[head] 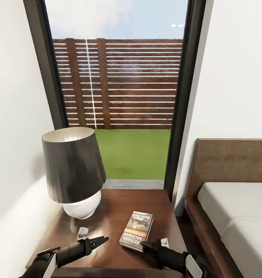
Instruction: In the bedroom, move the book from the bed onto either nightstand, and place the two sandals side by side next to the bed.
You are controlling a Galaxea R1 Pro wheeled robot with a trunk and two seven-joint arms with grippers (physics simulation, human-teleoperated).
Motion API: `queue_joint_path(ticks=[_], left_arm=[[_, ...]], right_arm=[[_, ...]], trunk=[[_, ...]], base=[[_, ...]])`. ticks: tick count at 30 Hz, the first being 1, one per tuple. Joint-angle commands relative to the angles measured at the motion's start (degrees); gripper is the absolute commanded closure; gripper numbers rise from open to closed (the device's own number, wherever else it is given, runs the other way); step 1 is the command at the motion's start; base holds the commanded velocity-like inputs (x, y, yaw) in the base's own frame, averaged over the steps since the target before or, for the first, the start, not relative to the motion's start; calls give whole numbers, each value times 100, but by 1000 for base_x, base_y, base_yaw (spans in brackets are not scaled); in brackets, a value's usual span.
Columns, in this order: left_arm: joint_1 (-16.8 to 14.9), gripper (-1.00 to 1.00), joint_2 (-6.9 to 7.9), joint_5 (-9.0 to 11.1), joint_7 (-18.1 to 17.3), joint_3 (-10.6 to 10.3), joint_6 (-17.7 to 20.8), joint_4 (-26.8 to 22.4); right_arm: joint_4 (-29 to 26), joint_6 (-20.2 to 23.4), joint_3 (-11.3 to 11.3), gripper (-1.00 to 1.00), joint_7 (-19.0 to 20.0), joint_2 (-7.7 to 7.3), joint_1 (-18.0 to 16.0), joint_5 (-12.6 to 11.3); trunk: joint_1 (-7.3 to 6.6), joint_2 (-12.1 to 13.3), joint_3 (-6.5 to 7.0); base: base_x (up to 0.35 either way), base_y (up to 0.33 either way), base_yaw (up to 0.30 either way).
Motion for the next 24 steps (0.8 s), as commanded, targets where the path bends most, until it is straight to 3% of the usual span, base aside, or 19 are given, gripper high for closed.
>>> queue_joint_path(ticks=[1, 12, 13, 24], left_arm=[[-4, -100, 0, 10, -20, 6, 60, 0], [-4, -100, 0, 10, -20, 6, 64, 0], [-4, -100, 0, 10, -20, 6, 62, 0], [-4, -100, 0, 10, -20, 6, 68, 0]], right_arm=[[10, 11, -6, 100, -68, 7, 3, 117], [7, 15, -6, 100, -68, 10, 3, 116], [9, 13, -6, -100, -68, 10, 3, 116], [11, 19, -6, -100, -68, 9, 3, 115]], trunk=[[0, -2, -7], [0, -2, -7], [0, -2, -7], [0, -2, -7]], base=[[0, 0, 0], [0, 0, 0], [0, 0, 0], [0, 0, 0]])
